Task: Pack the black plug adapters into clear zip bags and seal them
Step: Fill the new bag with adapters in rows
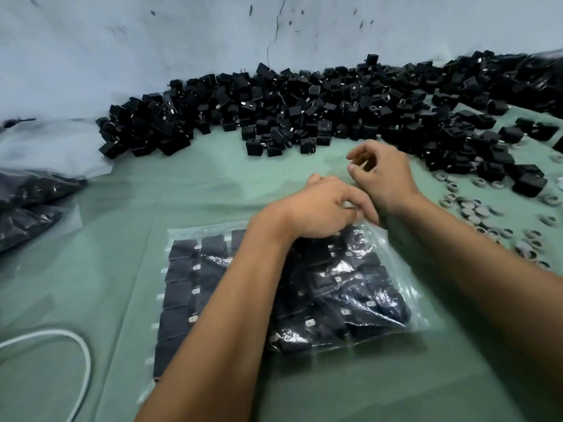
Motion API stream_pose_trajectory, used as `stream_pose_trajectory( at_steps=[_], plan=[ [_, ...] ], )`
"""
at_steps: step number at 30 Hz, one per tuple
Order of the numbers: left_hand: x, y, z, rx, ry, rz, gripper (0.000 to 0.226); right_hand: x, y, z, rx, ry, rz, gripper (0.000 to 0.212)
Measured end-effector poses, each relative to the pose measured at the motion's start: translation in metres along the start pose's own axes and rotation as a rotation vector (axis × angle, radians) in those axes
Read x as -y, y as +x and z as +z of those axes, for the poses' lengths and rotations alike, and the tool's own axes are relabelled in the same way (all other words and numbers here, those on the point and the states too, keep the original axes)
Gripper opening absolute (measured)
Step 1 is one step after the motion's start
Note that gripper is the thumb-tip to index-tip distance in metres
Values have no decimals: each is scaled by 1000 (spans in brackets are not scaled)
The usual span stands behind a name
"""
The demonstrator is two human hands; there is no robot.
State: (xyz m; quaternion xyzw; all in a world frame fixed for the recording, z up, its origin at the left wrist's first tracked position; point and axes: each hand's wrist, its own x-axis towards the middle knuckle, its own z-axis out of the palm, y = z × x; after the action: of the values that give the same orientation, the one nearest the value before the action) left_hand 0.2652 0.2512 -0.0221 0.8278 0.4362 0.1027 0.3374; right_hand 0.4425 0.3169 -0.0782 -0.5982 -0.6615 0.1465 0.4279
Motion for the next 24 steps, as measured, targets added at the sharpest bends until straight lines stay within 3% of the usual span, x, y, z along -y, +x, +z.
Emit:
stream_pose_trajectory(
  at_steps=[4,6,8,10,14,19,22,24],
  plan=[
    [-1,2,2,3,55,12,37,0,59,31,355,-447,-243,51],
    [1,2,0,1,72,35,37,-1,79,41,426,-565,-332,64],
    [3,1,-1,12,60,60,35,-1,92,47,497,-642,-376,73],
    [5,0,-3,16,22,59,34,3,93,51,554,-646,-381,68],
    [9,-1,-9,20,-13,76,29,15,73,43,383,-363,-380,25],
    [12,-6,-17,27,-99,115,22,18,38,19,152,-276,-309,25],
    [12,-8,-18,18,-108,136,18,12,31,11,108,-269,-273,25],
    [11,-9,-19,15,-100,153,17,10,31,10,167,-334,-235,43]
  ],
)
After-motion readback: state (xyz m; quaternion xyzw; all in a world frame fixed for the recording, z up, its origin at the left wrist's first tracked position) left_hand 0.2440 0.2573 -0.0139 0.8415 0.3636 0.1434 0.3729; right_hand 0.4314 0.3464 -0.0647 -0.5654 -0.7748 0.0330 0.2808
